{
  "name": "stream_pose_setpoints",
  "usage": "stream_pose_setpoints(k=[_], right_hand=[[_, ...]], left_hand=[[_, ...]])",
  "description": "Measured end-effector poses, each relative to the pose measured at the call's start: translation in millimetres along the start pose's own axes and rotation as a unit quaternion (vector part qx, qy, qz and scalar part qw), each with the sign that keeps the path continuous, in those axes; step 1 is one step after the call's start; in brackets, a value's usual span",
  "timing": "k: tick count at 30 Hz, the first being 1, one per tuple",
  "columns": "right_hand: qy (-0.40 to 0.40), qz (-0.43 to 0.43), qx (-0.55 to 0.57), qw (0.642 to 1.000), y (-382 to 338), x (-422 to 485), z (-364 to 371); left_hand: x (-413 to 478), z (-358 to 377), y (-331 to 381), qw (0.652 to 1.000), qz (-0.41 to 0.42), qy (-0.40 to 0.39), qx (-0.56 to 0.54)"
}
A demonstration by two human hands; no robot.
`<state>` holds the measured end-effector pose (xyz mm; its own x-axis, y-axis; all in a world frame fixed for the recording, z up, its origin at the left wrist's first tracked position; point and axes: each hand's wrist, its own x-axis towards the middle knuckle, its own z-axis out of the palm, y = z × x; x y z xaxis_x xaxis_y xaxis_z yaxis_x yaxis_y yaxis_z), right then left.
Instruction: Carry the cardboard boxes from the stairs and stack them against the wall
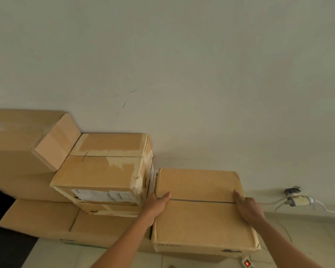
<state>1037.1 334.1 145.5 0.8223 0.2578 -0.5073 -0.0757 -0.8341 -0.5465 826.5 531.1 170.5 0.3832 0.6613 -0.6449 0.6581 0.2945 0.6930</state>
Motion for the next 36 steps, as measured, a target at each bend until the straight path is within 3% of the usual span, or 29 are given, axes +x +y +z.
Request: stream_pose_setpoints(k=[6, 15, 25, 29, 36], right_hand=[[-0.020, 0.038, 0.004, 0.999, -26.4, 54.8, 32.6], [-0.038, 0.025, -0.028, 0.999, -40.2, 105.8, 64.6], [-0.012, 0.014, 0.054, 0.998, -47.9, 114.2, 78.6], [-0.021, -0.003, 0.069, 0.997, -45.9, 114.3, 85.8], [-0.033, -0.015, 0.050, 0.998, -46.9, 115.4, 89.6]], left_hand=[[75.2, 4.7, 6.3, 0.999, -0.034, 0.011, -0.030], [134.8, 10.9, 17.4, 0.995, -0.070, 0.073, -0.016], [153.0, 21.0, 24.8, 0.991, -0.005, 0.121, 0.058], [149.8, 23.2, 24.7, 0.980, 0.035, 0.138, 0.136], [144.3, 27.8, 31.4, 0.930, 0.086, 0.115, 0.337]])
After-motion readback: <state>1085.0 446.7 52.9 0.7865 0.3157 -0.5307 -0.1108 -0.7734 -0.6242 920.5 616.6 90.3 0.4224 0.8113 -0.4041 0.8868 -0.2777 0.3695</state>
